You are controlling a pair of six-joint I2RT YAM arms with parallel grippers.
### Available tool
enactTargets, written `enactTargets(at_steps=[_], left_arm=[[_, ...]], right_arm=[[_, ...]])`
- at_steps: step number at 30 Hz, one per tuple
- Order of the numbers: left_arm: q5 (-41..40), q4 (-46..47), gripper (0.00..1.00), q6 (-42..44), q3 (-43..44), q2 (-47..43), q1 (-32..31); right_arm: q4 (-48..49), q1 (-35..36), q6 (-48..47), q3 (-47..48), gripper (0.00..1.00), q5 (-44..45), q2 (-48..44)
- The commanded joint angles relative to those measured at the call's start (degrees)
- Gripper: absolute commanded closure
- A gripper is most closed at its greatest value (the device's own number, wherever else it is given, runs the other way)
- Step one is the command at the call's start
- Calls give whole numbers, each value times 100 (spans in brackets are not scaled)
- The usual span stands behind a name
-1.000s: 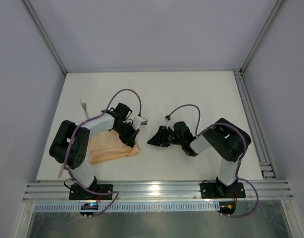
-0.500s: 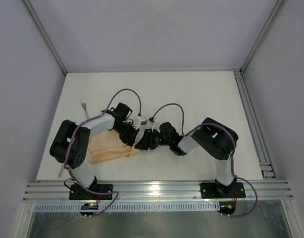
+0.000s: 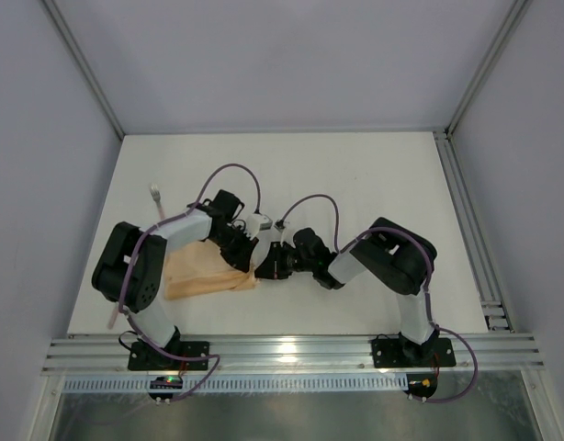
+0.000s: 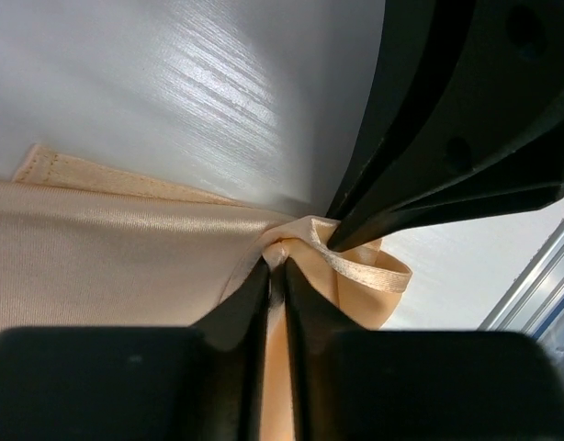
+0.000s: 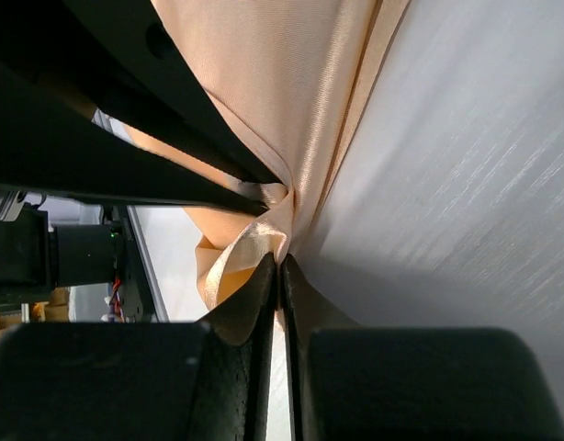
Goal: Fold the napkin into a case and place the utensils inside
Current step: Pick up the 2/3-rectangle-folded napkin from the center of the board.
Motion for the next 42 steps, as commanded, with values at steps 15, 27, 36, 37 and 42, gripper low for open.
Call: enactTargets(at_steps=[15, 27, 36, 37, 42], left_arm=[[-868, -684, 42, -131, 1494, -462, 1265], [-1240, -596, 38, 765, 1477, 786, 1276], [-388, -1211, 59, 907, 1231, 708, 1205], [-318, -1220, 64, 863, 1196, 664, 1197], [-291, -1106, 85, 766, 1037, 111, 1162]], right_arm=[[-994, -151, 236, 249, 96, 100, -226], [-1355, -187, 114, 275, 97, 91, -402], [-1539, -274, 175, 319, 97, 152, -464], [-1583, -292, 201, 319, 97, 152, -481], [-1873, -336, 219, 389, 97, 91, -543]])
